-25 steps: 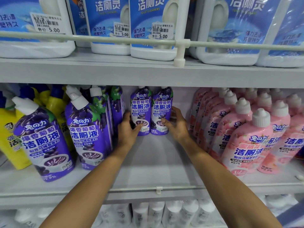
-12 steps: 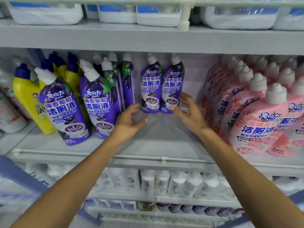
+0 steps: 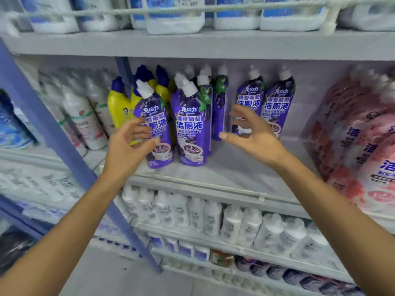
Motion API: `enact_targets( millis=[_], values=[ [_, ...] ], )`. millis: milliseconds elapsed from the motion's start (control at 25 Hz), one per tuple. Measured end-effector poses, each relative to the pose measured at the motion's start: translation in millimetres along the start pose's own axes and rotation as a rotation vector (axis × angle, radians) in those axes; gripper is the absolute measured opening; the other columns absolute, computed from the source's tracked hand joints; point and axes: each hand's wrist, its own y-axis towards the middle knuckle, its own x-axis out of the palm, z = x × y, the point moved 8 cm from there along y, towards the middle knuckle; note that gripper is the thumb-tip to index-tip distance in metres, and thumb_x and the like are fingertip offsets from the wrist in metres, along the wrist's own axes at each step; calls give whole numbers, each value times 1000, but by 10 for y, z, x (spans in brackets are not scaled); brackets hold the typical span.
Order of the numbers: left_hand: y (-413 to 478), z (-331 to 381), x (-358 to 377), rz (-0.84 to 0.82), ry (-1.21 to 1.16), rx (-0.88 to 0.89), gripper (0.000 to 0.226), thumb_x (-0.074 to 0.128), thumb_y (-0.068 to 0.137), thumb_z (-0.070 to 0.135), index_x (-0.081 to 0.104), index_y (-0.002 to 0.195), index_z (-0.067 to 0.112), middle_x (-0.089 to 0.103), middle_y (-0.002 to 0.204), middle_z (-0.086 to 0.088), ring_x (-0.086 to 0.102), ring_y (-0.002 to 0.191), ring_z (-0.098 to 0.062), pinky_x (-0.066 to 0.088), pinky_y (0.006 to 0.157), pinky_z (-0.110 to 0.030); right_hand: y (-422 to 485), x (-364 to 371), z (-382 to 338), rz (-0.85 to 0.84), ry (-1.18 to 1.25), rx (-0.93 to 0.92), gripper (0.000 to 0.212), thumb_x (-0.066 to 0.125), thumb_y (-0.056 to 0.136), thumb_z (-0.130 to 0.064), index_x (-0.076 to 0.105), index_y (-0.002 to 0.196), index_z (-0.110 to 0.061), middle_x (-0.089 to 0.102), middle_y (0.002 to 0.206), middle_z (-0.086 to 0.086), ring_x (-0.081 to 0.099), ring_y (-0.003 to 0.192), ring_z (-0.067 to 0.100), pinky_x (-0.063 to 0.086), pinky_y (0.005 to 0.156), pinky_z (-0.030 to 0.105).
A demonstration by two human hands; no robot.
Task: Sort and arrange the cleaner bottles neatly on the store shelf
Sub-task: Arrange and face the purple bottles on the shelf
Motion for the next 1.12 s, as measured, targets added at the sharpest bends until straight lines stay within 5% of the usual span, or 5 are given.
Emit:
enact_targets(
  millis=[120,280,520,800,1120],
  values=[
    [297,-230,-324,143,75,-36,58,88,77,17,56,125,13,66,105,-9,64,92,-20,54,72,-21,275,404,-263,5,13,-3,84,88,78,-33,44,149,-25,57,138,-4,61,120,13,59,89,31],
    [510,-547,-58,-90,73,-63,57,86,63,37,60,109,16,72,100,-5,70,89,-27,61,76,-40,426,612,-286,169,2,38,74,86,81,-29,48,144,-15,59,126,1,63,109,18,58,89,31],
    [546,-568,143,-253,-30,-4,35,85,80,19,63,107,17,75,101,-5,74,88,-24,63,76,-49,352,711,-203,213,27,68,39,85,82,-32,64,112,-18,64,92,-4,60,82,11,53,71,23],
    [341,-387,531,-429,-205,17,42,78,85,5,61,123,16,77,110,6,72,101,-10,59,82,-25,-68,184,-143,144,-82,21,49,74,88,-47,59,125,-19,68,110,11,70,95,33,60,80,54],
    [126,70,1806,-581,-229,50,47,82,84,18,61,125,24,74,115,8,71,101,-8,58,87,-27,-517,-930,254,283,2,80,59,76,87,-50,56,139,-29,68,130,7,65,120,32,57,95,51]
  ],
)
